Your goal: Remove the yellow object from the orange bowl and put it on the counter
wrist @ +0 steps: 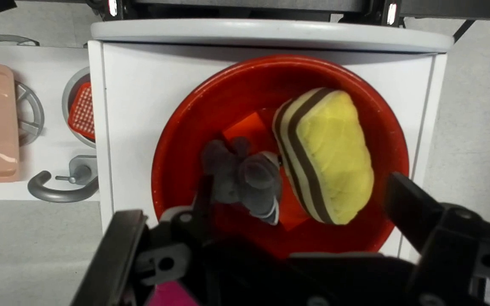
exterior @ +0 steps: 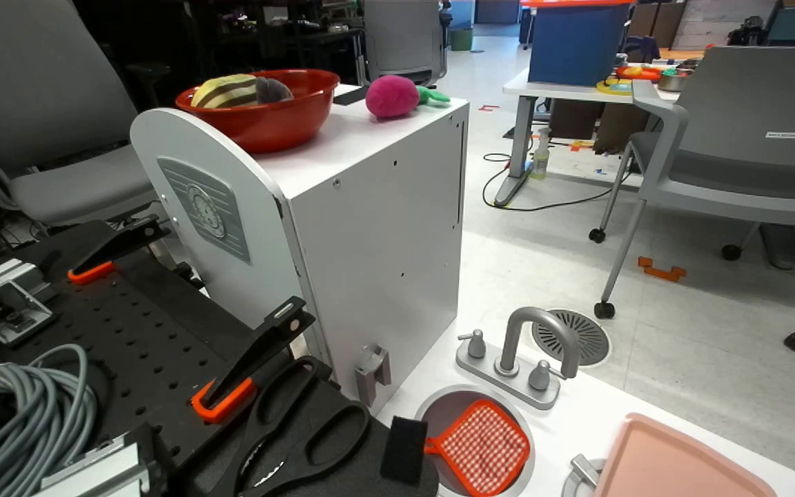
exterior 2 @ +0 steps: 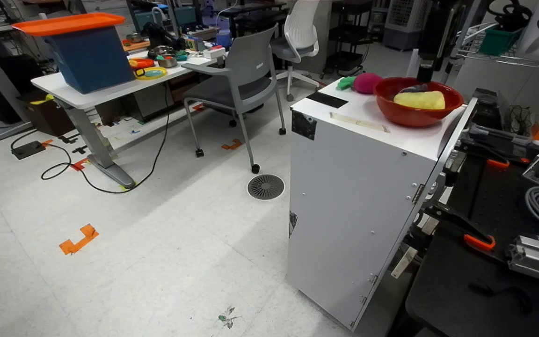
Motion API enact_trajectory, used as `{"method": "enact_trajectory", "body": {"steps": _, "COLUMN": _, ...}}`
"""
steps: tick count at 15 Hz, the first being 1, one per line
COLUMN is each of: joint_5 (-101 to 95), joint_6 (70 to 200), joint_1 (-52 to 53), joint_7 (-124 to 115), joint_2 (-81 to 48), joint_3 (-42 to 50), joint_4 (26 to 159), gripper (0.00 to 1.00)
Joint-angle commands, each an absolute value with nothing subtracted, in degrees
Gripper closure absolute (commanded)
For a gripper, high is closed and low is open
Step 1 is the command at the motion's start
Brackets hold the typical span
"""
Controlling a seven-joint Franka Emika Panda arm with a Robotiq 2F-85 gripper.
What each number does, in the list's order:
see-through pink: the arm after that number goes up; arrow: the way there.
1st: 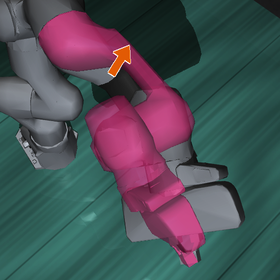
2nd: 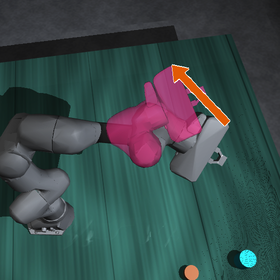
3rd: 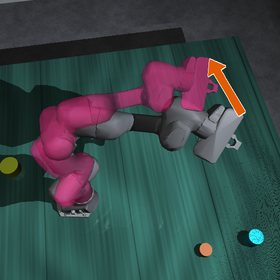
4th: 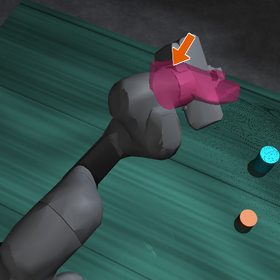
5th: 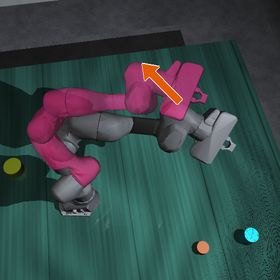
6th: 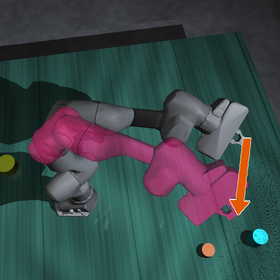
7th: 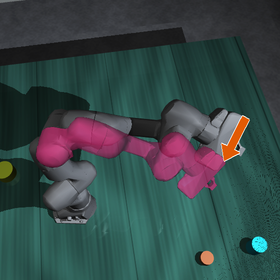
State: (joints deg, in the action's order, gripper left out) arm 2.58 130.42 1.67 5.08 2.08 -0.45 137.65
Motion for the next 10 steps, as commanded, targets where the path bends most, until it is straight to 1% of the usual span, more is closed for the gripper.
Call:
{"method": "enact_trajectory", "body": {"steps": 1, "joint_5": 0.8, "joint_6": 126.7, "joint_1": 1.3, "joint_7": 7.9, "joint_2": 1.9, "joint_3": -0.5, "joint_4": 136.1, "gripper": 0.00}}
{"method": "enact_trajectory", "body": {"steps": 5, "joint_5": 0.6, "joint_6": 125.3, "joint_1": 1.3, "joint_7": 9.8, "joint_2": 2.0, "joint_3": -0.4, "joint_4": 135.6, "gripper": 0.00}}
{"method": "enact_trajectory", "body": {"steps": 10, "joint_5": 1.2, "joint_6": 126.9, "joint_1": 1.5, "joint_7": 9.2, "joint_2": 2.1, "joint_3": -0.6, "joint_4": 136.4, "gripper": 0.00}}
